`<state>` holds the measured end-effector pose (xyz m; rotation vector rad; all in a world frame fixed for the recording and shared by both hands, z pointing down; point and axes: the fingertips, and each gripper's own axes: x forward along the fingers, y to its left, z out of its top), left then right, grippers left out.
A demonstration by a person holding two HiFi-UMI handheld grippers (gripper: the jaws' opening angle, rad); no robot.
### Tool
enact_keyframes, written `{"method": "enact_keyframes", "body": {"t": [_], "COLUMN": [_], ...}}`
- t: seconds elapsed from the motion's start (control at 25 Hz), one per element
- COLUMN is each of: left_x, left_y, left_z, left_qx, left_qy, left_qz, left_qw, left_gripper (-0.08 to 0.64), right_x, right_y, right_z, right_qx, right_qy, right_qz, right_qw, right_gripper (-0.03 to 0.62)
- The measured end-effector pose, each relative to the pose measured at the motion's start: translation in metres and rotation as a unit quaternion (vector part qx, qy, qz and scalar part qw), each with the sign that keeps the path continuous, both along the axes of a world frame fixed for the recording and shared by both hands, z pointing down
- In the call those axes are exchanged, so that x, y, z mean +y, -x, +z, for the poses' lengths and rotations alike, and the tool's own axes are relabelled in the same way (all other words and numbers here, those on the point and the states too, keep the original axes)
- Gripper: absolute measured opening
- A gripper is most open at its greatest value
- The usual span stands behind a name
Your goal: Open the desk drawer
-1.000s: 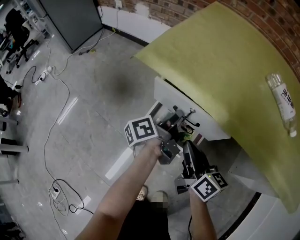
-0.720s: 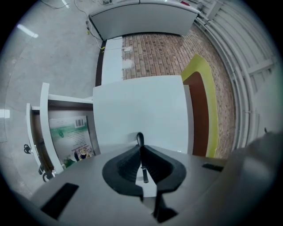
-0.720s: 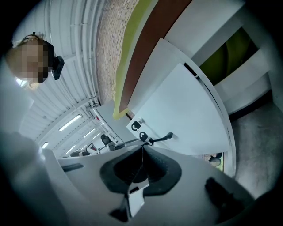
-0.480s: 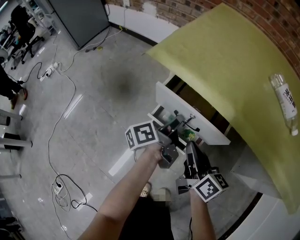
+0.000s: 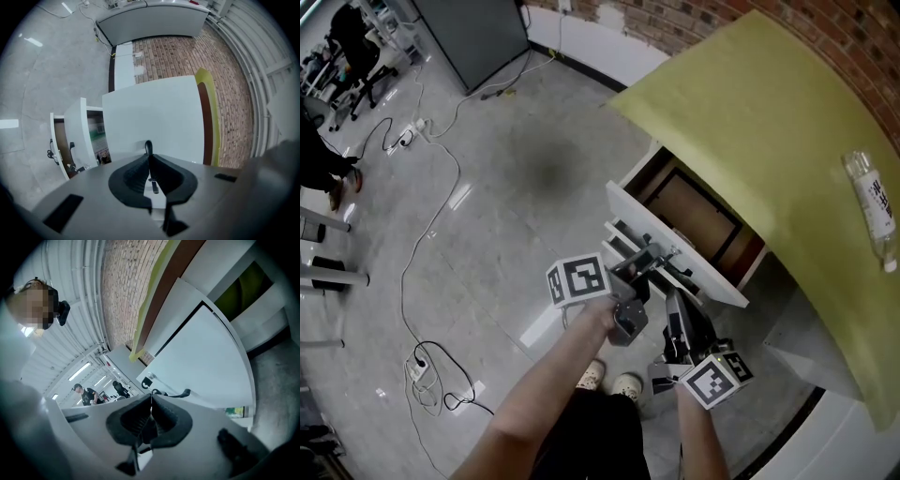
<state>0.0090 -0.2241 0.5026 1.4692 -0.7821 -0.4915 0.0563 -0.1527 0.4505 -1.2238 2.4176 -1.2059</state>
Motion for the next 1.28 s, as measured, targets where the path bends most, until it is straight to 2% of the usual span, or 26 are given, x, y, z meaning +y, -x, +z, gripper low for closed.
{"method": "enact_keyframes", "body": {"t": [0.28, 0.56, 0.72, 0.84, 0.96, 1.08, 1.28], "left_x": [0.01, 0.024, 0.026, 0.028, 0.04, 0.054, 0.084], "left_y": [0.005, 0.013, 0.014, 0.015, 0.02, 0.027, 0.037], "left_z": [0.024, 0.057, 0.064, 0.064, 0.069, 0.069, 0.061], "left_qx": [-0.024, -0.079, -0.11, -0.113, -0.122, -0.14, -0.145], "left_qy": [0.022, 0.051, 0.049, 0.047, 0.059, 0.063, 0.086], "left_qz": [0.005, 0.024, 0.016, 0.013, 0.024, 0.033, 0.032], "left_qw": [0.9995, 0.9952, 0.9925, 0.9924, 0.9905, 0.9875, 0.9851], "left_gripper": [0.029, 0.031, 0.038, 0.048, 0.12, 0.12, 0.12], "right_x": [0.018, 0.028, 0.029, 0.028, 0.031, 0.033, 0.043], "right_y": [0.015, 0.02, 0.017, 0.015, 0.017, 0.019, 0.023], "right_z": [0.012, 0.023, 0.023, 0.023, 0.02, 0.018, 0.008], "right_qx": [-0.004, -0.004, -0.006, -0.004, 0.0, 0.006, 0.029], "right_qy": [0.018, 0.031, 0.035, 0.036, 0.031, 0.035, 0.043], "right_qz": [-0.011, -0.008, -0.004, -0.001, -0.006, -0.009, -0.028], "right_qw": [1.0, 0.999, 0.999, 0.999, 0.999, 0.999, 0.998], "right_gripper": [0.014, 0.014, 0.014, 0.014, 0.014, 0.014, 0.014]}}
